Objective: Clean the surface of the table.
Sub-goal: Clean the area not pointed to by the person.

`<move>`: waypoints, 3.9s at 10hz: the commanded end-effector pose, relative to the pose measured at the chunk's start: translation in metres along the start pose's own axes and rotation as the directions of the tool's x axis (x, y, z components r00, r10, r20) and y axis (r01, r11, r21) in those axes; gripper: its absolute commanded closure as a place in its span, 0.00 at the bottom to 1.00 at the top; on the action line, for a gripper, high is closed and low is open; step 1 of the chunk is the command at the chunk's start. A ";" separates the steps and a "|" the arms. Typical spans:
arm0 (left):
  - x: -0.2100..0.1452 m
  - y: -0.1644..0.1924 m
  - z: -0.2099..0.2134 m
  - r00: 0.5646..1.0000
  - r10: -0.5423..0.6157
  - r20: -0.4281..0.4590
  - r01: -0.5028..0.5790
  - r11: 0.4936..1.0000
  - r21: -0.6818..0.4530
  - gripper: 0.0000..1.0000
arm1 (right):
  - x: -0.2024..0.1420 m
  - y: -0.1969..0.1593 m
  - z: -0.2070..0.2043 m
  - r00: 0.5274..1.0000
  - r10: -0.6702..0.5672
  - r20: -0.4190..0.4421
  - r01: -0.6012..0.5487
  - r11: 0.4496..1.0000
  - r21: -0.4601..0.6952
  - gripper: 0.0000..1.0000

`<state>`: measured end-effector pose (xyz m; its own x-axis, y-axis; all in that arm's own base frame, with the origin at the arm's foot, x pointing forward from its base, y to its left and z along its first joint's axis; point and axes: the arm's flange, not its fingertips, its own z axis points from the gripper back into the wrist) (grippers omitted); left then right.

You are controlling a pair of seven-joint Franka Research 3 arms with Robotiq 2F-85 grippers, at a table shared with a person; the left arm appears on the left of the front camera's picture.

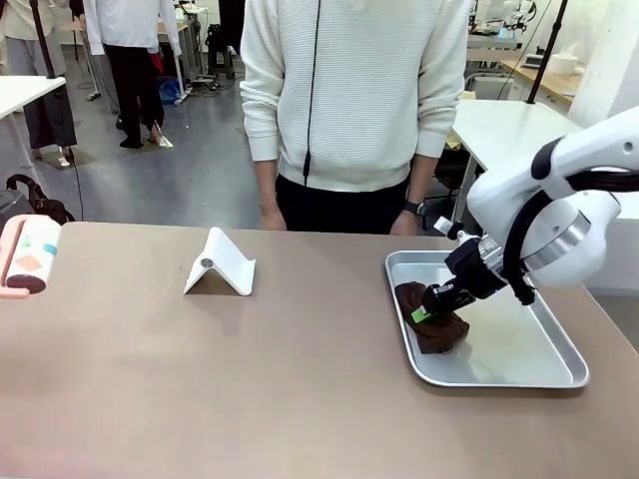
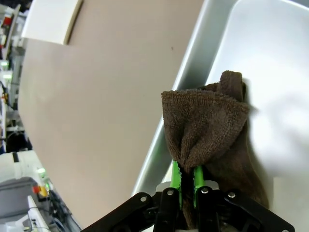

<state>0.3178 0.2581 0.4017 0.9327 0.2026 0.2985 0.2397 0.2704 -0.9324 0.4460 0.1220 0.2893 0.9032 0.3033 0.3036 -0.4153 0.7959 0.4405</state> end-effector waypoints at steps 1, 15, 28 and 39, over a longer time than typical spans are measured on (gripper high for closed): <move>-0.002 -0.004 0.000 1.000 -0.006 0.010 0.006 1.000 -0.003 0.79 | -0.042 -0.030 -0.004 0.992 -0.023 -0.123 0.012 0.996 -0.090 0.89; -0.002 -0.004 0.000 1.000 -0.006 0.010 0.006 1.000 -0.003 0.79 | -0.045 -0.128 0.036 0.729 -0.649 0.217 0.669 0.743 -0.024 0.89; -0.002 -0.004 0.000 1.000 -0.006 0.010 0.006 1.000 -0.003 0.79 | -0.102 -0.093 0.185 0.837 -0.511 -0.196 0.431 0.395 0.811 0.89; -0.002 -0.004 0.000 1.000 -0.006 0.010 0.006 1.000 -0.003 0.79 | -0.171 -0.142 0.237 0.824 -0.561 -0.072 0.275 0.286 0.918 0.89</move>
<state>0.3171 0.2583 0.4019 0.9321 0.2043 0.2990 0.2397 0.2709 -0.9323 0.3304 -0.1660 0.3674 0.9837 -0.1705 -0.0578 0.0310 -0.1554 0.9874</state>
